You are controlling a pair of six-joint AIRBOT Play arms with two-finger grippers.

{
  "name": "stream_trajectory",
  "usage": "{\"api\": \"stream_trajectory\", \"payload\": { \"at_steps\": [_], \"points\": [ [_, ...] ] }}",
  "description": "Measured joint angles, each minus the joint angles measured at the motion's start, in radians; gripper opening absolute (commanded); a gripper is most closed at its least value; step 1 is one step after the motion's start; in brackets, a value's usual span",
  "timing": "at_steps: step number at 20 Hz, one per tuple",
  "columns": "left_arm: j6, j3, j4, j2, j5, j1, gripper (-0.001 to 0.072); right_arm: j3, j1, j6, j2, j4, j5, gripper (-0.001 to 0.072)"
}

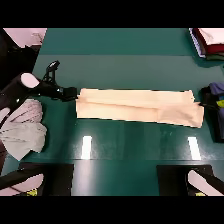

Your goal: Fold the shirts.

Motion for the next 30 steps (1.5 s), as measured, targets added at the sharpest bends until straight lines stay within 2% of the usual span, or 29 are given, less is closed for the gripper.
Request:
{"api": "stream_trajectory", "payload": {
  "at_steps": [5, 6, 7, 8, 9, 13, 14, 16, 18, 19, 20, 27, 30],
  "points": [
    [0.017, 0.071, -0.024, -0.127, 0.091, 0.000, 0.0029, 0.133, 0.043, 0.029, -0.214, 0.000, -0.026, 0.0018],
    [0.019, 0.076, -0.032, -0.138, 0.115, 0.000, 0.0193, 0.157, 0.047, 0.042, -0.248, 0.000, -0.029, 0.0020],
    [0.020, 0.080, -0.039, -0.147, 0.136, 0.000, 0.0525, 0.184, 0.050, 0.054, -0.280, 0.003, -0.031, 0.0075],
    [0.022, 0.085, -0.045, -0.153, 0.157, 0.001, 0.0684, 0.208, 0.051, 0.064, -0.309, 0.003, -0.032, 0.0355],
    [0.022, 0.093, -0.053, -0.158, 0.172, 0.002, 0.0661, 0.234, 0.051, 0.070, -0.335, 0.007, -0.034, 0.0491],
    [0.019, 0.181, -0.072, -0.162, 0.157, 0.000, 0.0659, 0.343, 0.013, 0.063, -0.389, 0.148, -0.023, 0.0491],
    [0.019, 0.213, -0.076, -0.162, 0.133, 0.001, 0.0615, 0.367, -0.007, 0.046, -0.391, 0.188, -0.005, 0.0491],
    [0.019, 0.271, -0.086, -0.161, 0.070, 0.000, 0.0056, 0.397, -0.058, 0.012, -0.391, 0.226, 0.058, 0.0490],
    [0.026, 0.306, -0.101, -0.161, 0.027, -0.002, 0.0036, 0.399, -0.120, -0.017, -0.389, 0.236, 0.110, 0.0520],
    [0.032, 0.316, -0.109, -0.161, 0.010, -0.006, 0.0036, 0.386, -0.155, -0.029, -0.389, 0.240, 0.128, 0.0592],
    [0.037, 0.323, -0.118, -0.161, -0.003, -0.014, 0.0036, 0.367, -0.188, -0.043, -0.389, 0.244, 0.137, 0.0627],
    [0.050, 0.340, -0.134, -0.167, -0.028, -0.134, 0.0035, 0.171, -0.370, -0.182, -0.436, 0.290, 0.150, 0.0616],
    [0.052, 0.340, -0.130, -0.179, -0.017, -0.199, 0.0035, 0.143, -0.393, -0.237, -0.492, 0.333, 0.153, 0.0575]
  ]
}}
